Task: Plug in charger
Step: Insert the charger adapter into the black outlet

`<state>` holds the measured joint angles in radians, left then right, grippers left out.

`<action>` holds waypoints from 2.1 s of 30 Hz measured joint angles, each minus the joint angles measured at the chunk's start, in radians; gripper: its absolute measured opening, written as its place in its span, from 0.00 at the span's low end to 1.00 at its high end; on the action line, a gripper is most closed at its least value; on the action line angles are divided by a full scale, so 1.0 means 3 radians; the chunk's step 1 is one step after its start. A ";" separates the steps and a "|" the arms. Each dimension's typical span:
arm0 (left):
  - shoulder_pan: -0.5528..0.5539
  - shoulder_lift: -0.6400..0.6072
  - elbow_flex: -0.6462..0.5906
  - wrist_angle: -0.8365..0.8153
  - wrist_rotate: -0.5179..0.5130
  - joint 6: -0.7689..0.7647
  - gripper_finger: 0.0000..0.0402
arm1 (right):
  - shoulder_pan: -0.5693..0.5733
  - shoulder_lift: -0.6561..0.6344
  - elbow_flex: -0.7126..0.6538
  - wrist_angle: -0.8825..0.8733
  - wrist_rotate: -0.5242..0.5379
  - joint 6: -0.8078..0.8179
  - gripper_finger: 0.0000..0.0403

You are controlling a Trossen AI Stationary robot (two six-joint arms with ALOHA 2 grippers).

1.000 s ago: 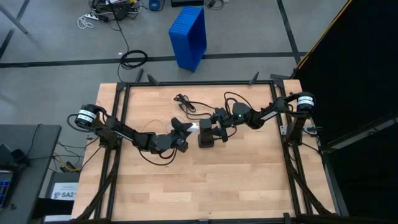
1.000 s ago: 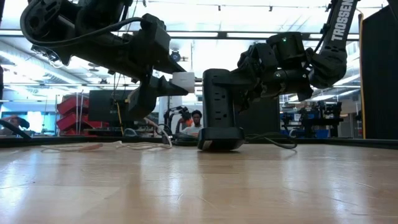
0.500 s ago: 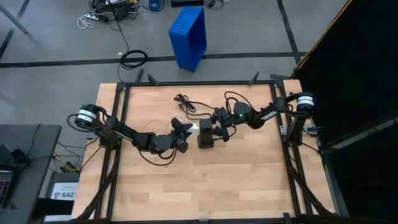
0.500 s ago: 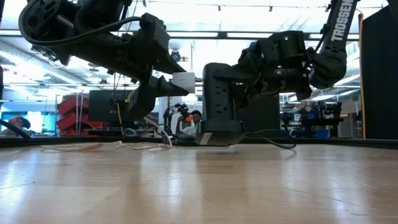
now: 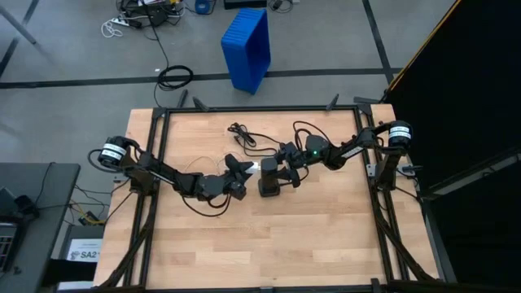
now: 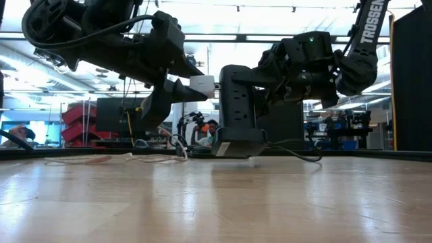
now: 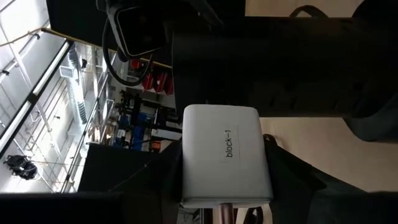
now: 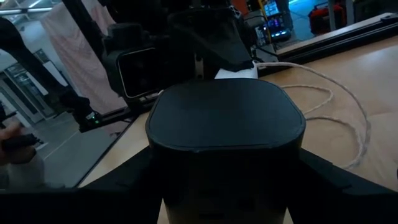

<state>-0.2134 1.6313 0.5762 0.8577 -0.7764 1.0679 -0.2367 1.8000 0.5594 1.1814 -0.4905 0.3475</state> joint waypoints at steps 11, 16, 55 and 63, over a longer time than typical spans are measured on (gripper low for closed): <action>0.0042 0.0000 -0.0004 -0.0003 -0.0196 -0.0005 0.39 | 0.0074 0.0000 0.0131 -0.0116 0.0422 0.0197 0.56; 0.0043 0.0000 -0.0009 -0.0055 -0.0198 0.0004 0.39 | 0.0106 0.0000 0.0165 -0.0228 0.0542 0.0173 0.56; 0.0045 0.0002 0.0008 0.0061 -0.0076 -0.0193 0.49 | 0.0126 -0.0011 0.0189 -0.0234 0.0488 -0.0114 0.56; -0.0024 -0.0004 0.0034 0.0148 -0.0196 -0.0380 0.68 | 0.0020 -0.0033 0.0203 -0.0260 0.0367 -0.0215 0.56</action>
<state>-0.2205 1.6300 0.5864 0.9023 -0.8351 0.9540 -0.2307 1.7901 0.6205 1.1033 -0.3802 0.2829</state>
